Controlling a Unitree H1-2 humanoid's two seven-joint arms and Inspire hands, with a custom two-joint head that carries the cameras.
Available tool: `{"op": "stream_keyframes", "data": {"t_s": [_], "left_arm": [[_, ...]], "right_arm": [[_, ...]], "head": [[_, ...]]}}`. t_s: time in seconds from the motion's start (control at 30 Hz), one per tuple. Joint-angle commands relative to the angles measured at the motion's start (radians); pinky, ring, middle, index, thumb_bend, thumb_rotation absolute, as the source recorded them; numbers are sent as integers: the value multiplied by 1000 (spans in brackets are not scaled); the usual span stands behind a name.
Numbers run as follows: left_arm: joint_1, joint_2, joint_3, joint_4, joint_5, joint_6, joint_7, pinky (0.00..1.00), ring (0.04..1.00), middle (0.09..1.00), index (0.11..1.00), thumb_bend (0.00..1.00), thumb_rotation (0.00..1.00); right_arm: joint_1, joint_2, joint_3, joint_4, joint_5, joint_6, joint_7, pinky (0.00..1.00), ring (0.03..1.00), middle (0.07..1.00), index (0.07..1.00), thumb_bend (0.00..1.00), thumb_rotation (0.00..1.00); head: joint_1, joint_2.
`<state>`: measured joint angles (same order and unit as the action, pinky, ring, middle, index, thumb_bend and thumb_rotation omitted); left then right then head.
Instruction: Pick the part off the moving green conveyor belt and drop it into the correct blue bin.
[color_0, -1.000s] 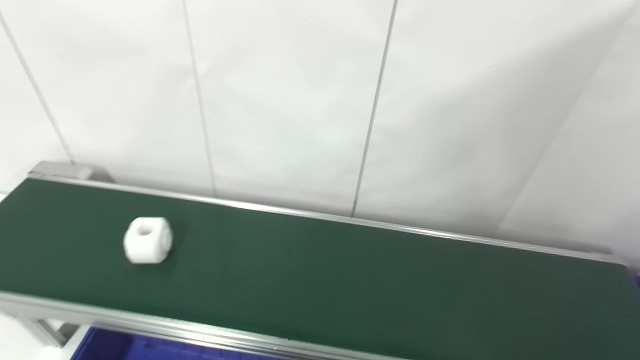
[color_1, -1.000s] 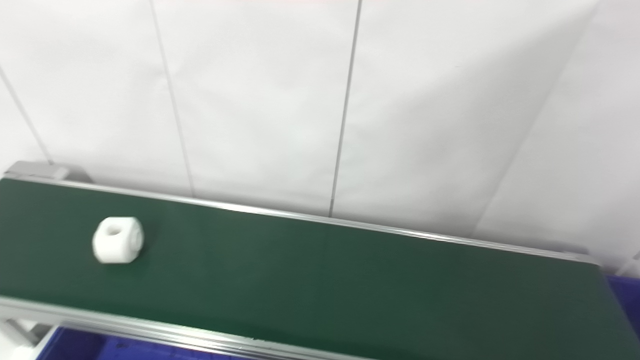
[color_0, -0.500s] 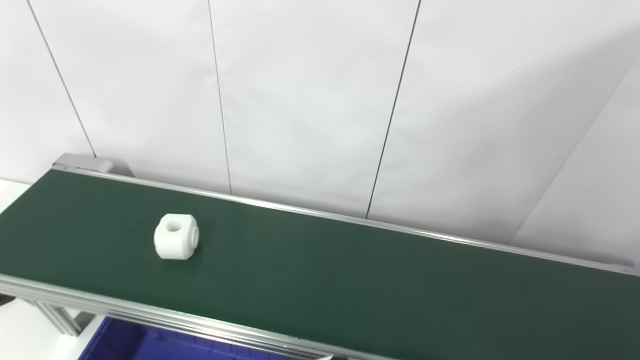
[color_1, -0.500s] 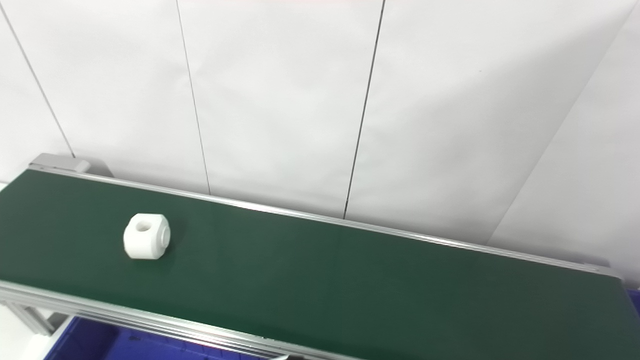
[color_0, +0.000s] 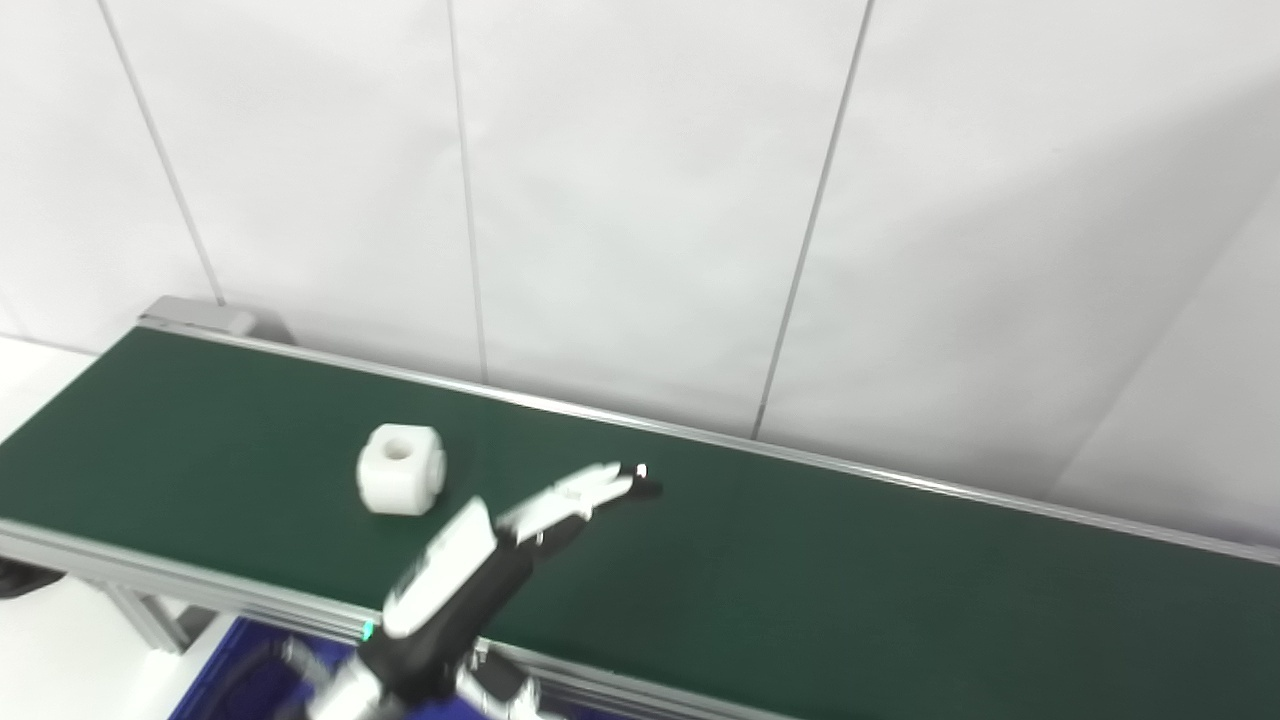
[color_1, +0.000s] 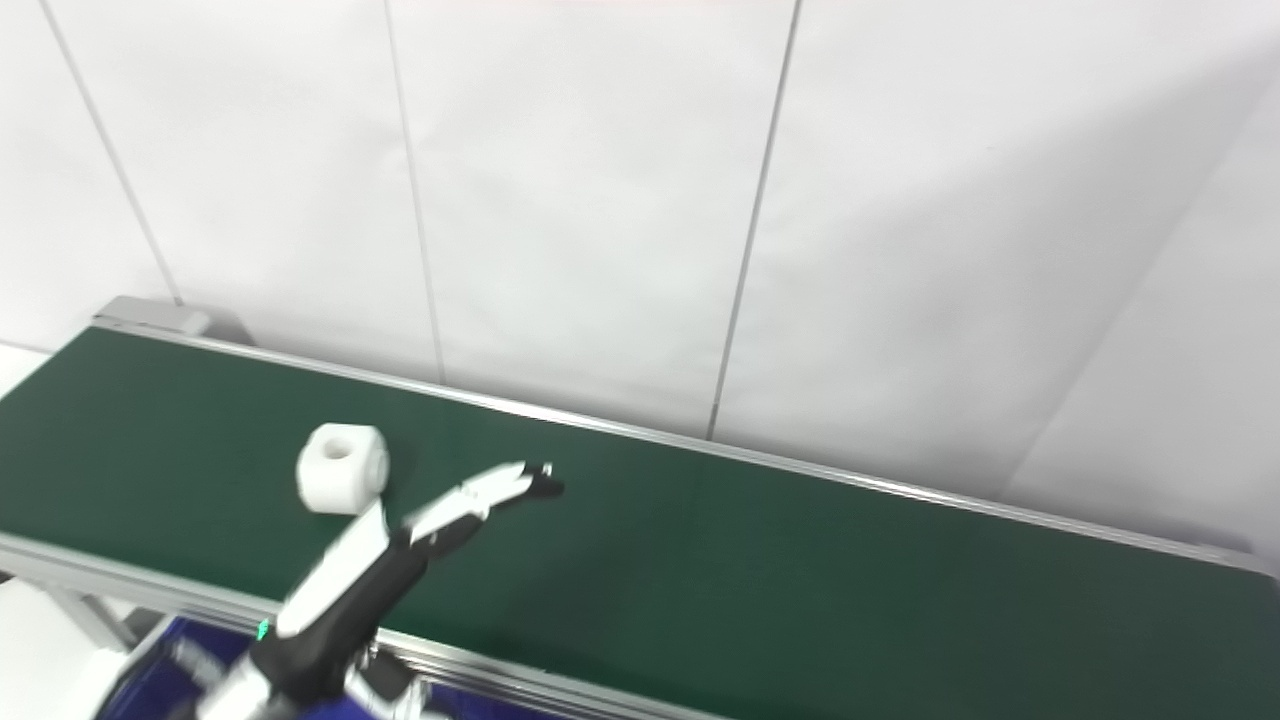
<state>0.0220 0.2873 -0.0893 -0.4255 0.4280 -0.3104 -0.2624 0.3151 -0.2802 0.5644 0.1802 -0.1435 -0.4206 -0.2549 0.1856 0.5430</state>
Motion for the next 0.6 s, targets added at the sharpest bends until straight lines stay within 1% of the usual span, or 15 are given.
{"op": "stream_keyframes", "data": {"t_s": [0.0, 0.1, 0.13, 0.27, 0.33, 0.43, 0.5, 0.57], "left_arm": [[-67, 25, 15, 7, 61, -8, 18, 864, 937, 950, 899, 1000, 443], [-141, 62, 29, 58, 144, -13, 26, 842, 916, 938, 880, 1000, 406], [-152, 68, 30, 67, 157, -14, 29, 842, 914, 935, 874, 1000, 398], [-231, 120, 33, 160, 219, -33, 46, 837, 900, 909, 847, 1000, 370], [-262, 146, 28, 211, 264, -32, 54, 835, 893, 900, 848, 1000, 385], [-306, 179, 17, 292, 291, -40, 63, 820, 883, 890, 835, 1000, 377], [-335, 195, 10, 346, 300, -40, 64, 827, 893, 896, 831, 1000, 383], [-360, 206, 1, 399, 312, -45, 75, 819, 884, 893, 824, 1000, 373]], "right_arm": [[-7, -1, -7, -23, -3, -49, -11, 912, 951, 1000, 1000, 923, 1000], [-9, 0, -10, -19, 2, -49, -8, 914, 952, 1000, 1000, 925, 1000], [-9, 1, -11, -19, 3, -49, -8, 915, 953, 1000, 1000, 924, 1000], [-12, 0, -9, -18, 5, -49, -9, 925, 961, 1000, 1000, 913, 1000], [-14, 0, -10, -16, 4, -49, -9, 922, 961, 1000, 1000, 914, 1000], [-15, 0, -10, -15, 6, -49, -5, 924, 962, 1000, 1000, 912, 1000], [-14, 2, -11, -13, 9, -49, -1, 926, 963, 1000, 1000, 915, 1000], [-15, 4, -13, -10, 11, -49, 2, 927, 963, 1000, 1000, 927, 1000]], "head": [[0, 1], [2, -2], [2, -2], [6, -4], [8, -3], [9, -2], [8, -3], [7, -4]]}}
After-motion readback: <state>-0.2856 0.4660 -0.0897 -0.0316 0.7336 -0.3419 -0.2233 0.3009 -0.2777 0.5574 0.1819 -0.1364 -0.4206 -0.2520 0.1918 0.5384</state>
